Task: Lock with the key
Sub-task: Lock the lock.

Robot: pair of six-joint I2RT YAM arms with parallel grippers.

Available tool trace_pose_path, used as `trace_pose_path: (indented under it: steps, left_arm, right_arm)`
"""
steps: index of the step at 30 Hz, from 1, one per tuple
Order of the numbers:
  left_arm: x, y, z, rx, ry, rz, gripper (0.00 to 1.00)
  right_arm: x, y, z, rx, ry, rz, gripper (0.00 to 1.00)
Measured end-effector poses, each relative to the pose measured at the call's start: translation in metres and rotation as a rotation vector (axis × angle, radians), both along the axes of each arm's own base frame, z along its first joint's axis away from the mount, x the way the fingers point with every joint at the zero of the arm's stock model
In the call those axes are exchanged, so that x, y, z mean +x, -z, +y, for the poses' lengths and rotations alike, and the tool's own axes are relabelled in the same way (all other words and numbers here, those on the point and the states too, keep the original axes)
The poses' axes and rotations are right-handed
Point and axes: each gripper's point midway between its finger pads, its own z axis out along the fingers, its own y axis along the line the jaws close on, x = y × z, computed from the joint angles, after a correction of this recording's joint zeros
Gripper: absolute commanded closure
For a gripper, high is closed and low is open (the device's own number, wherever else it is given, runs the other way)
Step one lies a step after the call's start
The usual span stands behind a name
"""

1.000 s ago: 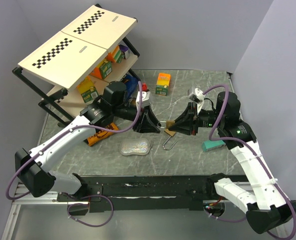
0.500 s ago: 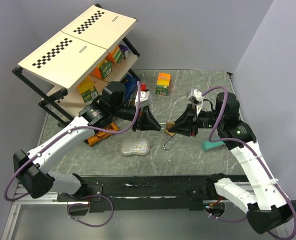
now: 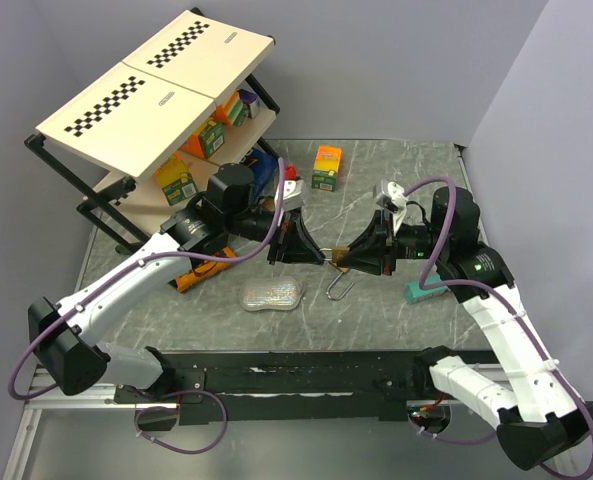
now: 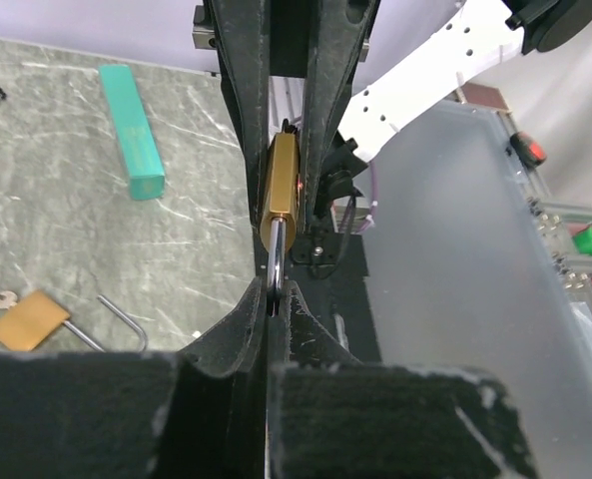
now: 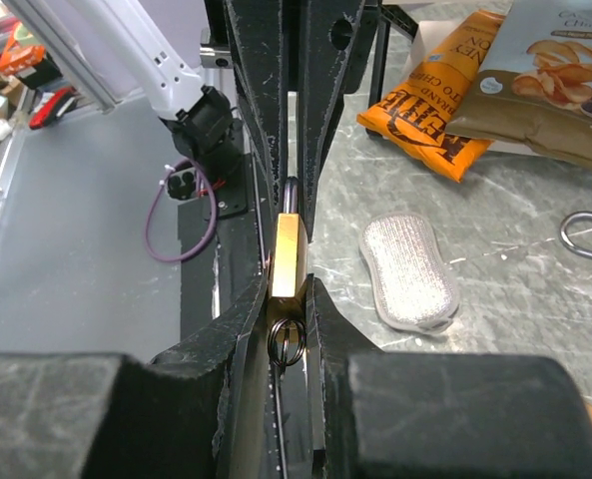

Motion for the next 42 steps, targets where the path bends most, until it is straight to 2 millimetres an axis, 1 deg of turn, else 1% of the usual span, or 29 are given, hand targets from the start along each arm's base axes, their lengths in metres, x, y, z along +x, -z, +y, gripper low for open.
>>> trace_pose_path:
  steps: [7,15,27,28,30,31,34,36,38,42]
  left_arm:
    - [-0.001,-0.002,-0.002,-0.002,0.0,0.047,0.99]
    - [0.0,0.001,-0.007,0.003,0.007,0.09,0.99]
    - [-0.002,0.002,-0.008,0.003,0.022,0.096,0.99]
    - [-0.002,0.002,-0.008,0.004,0.023,0.098,0.99]
    - [0.0,0.002,-0.007,0.002,0.022,0.099,0.99]
    - [0.001,0.002,-0.006,0.001,0.019,0.098,0.99]
    - [0.01,0.002,-0.004,-0.01,0.001,0.062,0.99]
    - [0.016,0.004,-0.002,-0.012,-0.008,0.027,0.99]
    - [0.022,0.008,0.002,-0.005,-0.018,-0.004,0.99]
    - [0.029,0.017,0.008,0.022,-0.034,-0.041,0.99]
  right_arm:
    - [0.001,0.002,0.001,-0.009,0.007,-0.012,1.0]
    - [0.002,0.007,0.002,-0.013,0.015,0.014,1.0]
    - [0.0,0.011,0.004,-0.019,0.006,0.039,1.0]
    - [-0.001,0.012,0.003,-0.024,0.005,0.039,0.83]
    - [-0.001,0.012,0.002,-0.034,0.005,0.032,0.58]
    - [-0.001,0.012,0.002,-0.039,0.004,0.023,0.38]
    - [-0.002,0.012,0.001,-0.051,-0.014,0.006,0.2]
    - [0.002,0.018,-0.003,-0.07,0.002,0.025,0.19]
    - [0.006,0.023,-0.013,-0.09,0.037,0.044,0.19]
    - [0.014,0.019,-0.029,-0.114,0.092,0.021,0.26]
